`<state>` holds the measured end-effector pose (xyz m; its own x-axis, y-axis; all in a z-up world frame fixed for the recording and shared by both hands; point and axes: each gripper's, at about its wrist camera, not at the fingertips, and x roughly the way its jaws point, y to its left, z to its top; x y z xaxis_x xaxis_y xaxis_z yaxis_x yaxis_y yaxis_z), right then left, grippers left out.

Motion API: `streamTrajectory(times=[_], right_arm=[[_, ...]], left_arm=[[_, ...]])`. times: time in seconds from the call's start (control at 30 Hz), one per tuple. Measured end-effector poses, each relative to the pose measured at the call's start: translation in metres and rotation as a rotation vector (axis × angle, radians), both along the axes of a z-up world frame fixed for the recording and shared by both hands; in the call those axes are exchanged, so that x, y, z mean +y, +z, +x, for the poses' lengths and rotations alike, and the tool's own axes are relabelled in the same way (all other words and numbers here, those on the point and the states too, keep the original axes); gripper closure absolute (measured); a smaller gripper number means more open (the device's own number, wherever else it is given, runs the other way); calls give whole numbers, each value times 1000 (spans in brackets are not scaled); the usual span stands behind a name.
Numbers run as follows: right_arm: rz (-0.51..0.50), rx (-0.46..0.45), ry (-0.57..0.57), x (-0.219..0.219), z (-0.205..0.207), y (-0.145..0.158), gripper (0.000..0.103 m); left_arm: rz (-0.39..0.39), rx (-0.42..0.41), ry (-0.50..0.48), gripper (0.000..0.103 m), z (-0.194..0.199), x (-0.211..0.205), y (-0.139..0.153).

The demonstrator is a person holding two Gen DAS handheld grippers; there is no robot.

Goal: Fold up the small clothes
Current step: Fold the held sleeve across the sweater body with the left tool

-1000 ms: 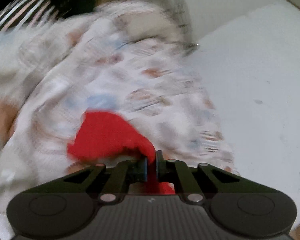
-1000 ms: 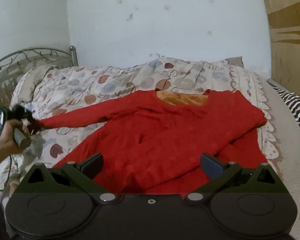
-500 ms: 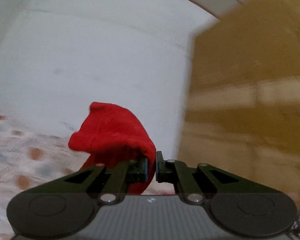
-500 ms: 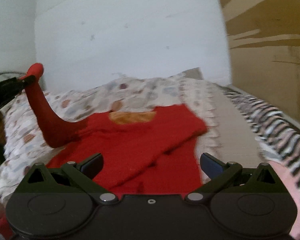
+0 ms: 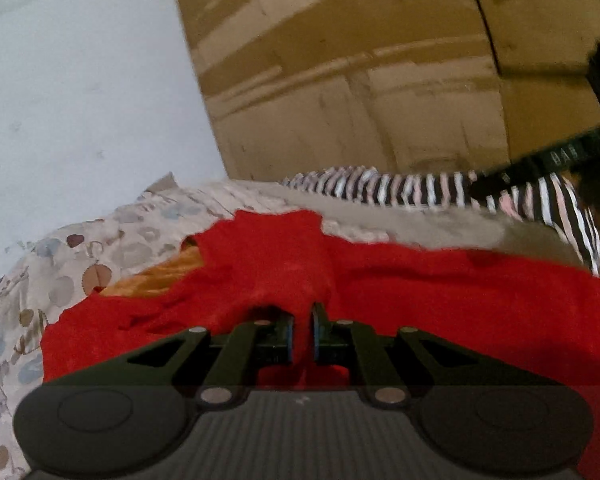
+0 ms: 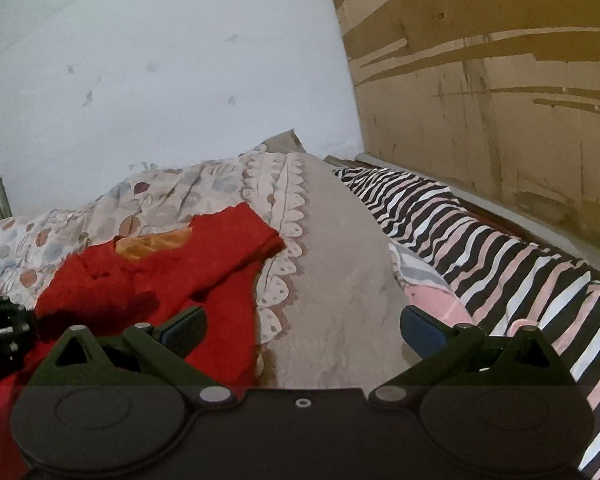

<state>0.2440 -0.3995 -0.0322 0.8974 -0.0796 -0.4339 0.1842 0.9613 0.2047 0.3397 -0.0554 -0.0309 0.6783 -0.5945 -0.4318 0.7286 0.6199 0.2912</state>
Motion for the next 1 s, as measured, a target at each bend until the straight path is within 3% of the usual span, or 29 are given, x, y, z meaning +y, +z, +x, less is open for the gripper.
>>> streamTrajectory(times=[0.07,0.17,0.3,0.43,0.6,0.63,0.7,0.77,0.87,1.0], right_arm=[[0,-1,8,4,1,0,1],[2,-3,25,10,3,1,1],[-13,-16,43,18,5,4,1],[-28,-20,48,20,6,6,1],[-18,-11,54,22,10,6,1],[-14,-10,61,24,12,5,1],[-9,-6,85,29,15,4,0],[-16,-3,130,39,19,3,1],[-49,-5,198,57,27,1,0],[-70,1,294,83,42,-1,0]], left_arm=[[25,-14,-16,85,-5,-7,-4],[54,-49,-68,63,-26,-12,-12],[111,-122,-129,62,-46,-20,-17],[113,-118,-207,59,-59,-21,-17],[73,-90,-220,36,-62,-17,-10],[53,-78,-200,33,-57,-13,-6],[16,-81,-127,14,-48,-2,1],[11,-119,-7,6,-37,12,6],[66,-130,228,4,-10,36,6],[157,-40,463,4,26,70,-12]])
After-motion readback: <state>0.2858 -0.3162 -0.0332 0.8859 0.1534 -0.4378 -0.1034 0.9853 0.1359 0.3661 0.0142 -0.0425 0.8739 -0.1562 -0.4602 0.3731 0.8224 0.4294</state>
